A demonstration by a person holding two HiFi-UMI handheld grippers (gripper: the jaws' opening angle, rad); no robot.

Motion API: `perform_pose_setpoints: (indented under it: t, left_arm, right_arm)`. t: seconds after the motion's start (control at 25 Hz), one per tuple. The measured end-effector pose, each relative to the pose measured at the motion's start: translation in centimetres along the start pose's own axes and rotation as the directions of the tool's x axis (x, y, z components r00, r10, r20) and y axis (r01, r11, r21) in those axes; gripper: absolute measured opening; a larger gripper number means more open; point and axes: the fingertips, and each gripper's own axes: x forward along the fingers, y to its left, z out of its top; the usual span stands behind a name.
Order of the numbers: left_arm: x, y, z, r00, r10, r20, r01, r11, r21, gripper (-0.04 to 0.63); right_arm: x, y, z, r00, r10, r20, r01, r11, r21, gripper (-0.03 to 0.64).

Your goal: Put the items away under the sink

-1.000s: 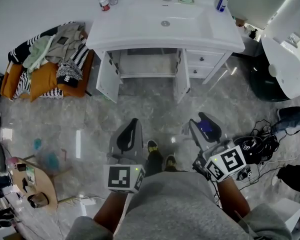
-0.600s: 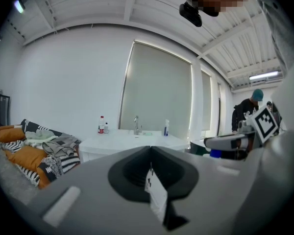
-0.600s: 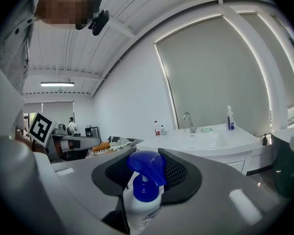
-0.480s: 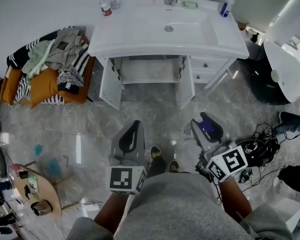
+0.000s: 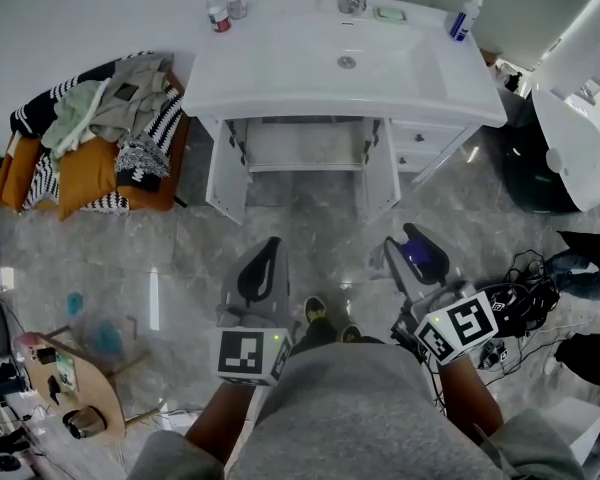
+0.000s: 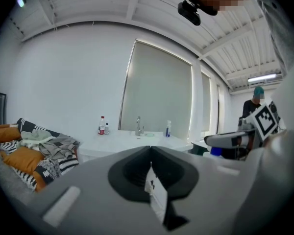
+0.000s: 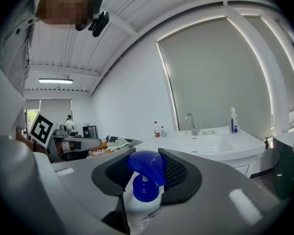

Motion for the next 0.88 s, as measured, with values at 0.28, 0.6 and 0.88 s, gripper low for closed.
perform_pose_setpoints:
  t: [0.28,0.6,0.88]
  left_arm:
    - [0.2,2.0,-0.3,1.0,0.001,0.002,-0.001,1.0,-0.012,0.012]
    - [0.7,3.1,-0.4,1.0,-0.011,0.007,0.011,1.0,-0.026,0.012]
    - [0.4,3.4,-0.5,1.0,-0.023,0.015,0.023,0.999,-0.03,0.012]
  right_arm:
    - [1.9,1.1,0.1,1.0,0.002,-0.001,-0.002,1.0,-0.001,0.145]
    - [2.6,1.4,0.4,1.0,-0.021,0.004,0.021,1.0,-0.01,0.144]
    - [2.3,1.8,0.9,0.999,-0.037,0.007,0.038,0.999,-0.021,0.145]
